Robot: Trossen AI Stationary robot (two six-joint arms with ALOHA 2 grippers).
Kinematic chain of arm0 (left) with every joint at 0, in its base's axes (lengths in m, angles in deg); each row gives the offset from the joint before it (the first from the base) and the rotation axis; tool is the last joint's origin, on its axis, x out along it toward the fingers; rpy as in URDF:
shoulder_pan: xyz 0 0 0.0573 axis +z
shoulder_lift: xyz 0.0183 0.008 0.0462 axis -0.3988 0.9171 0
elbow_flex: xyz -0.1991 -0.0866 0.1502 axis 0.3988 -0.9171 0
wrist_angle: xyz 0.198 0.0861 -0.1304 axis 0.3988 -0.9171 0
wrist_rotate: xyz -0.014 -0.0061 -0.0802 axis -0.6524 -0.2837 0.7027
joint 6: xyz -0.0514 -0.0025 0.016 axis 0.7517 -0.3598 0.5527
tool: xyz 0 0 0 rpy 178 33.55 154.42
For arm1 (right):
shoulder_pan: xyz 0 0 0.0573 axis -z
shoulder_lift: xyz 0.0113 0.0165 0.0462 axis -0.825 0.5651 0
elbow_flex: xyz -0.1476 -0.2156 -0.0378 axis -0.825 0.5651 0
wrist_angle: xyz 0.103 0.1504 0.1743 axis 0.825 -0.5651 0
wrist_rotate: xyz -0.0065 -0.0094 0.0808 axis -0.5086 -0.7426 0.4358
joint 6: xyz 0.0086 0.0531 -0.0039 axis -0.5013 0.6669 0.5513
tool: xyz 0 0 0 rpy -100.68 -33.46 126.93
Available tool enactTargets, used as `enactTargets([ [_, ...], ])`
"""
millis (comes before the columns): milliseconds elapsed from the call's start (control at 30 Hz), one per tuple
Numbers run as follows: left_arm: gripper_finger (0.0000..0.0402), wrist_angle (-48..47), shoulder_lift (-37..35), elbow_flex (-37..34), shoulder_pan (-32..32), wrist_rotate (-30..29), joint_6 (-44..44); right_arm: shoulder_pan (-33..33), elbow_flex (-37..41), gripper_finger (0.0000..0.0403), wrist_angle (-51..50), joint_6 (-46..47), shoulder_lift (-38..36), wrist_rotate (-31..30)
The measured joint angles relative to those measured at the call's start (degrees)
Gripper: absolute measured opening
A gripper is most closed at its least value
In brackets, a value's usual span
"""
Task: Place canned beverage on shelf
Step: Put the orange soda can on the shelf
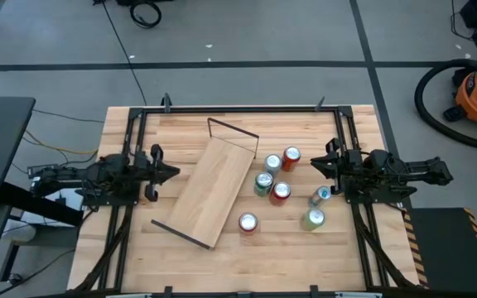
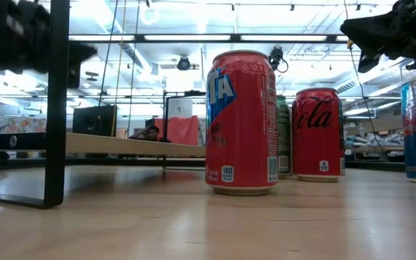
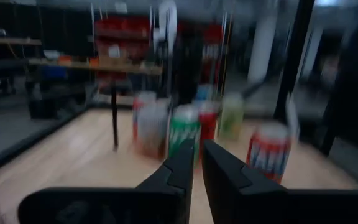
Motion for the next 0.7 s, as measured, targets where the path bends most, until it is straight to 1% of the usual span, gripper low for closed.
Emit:
enactTargets([
  [67,0.0043,4.1,0.0,0.0,0.0,-0.3,5.2,0.0,0.0,0.0055,0.0,0.0,0.0,0.0],
  [100,0.0043,5.5,0.0,0.0,0.0,-0.8,6.0,0.0,0.0,0.0055,0.0,0.0,0.0,0.0],
  [200,0.0043,8.5,0.0,0.0,0.0,-1.6,6.2,0.0,0.0,0.0055,0.1,0.0,0.0,0.0],
  [333,0.0043,10.2,0.0,0.0,0.0,-1.7,6.0,0.0,0.0,0.0055,0.6,-0.3,0.0,0.0],
  [467,0.0043,11.0,0.0,0.0,0.0,-3.1,6.0,0.0,0.0,0.0055,4.5,-1.1,0.0,-0.9],
  [533,0.0043,11.1,0.0,0.0,0.0,-4.6,6.0,0.0,0.0,0.0055,6.4,0.4,0.0,-0.9],
  [600,0.0043,11.1,0.0,0.0,0.0,-6.7,7.4,0.0,0.0,0.0055,7.8,4.4,0.0,-0.9],
  [700,0.0043,11.1,0.0,0.0,0.0,-9.3,7.7,0.0,0.0,0.0055,8.4,7.4,0.0,-3.1],
])
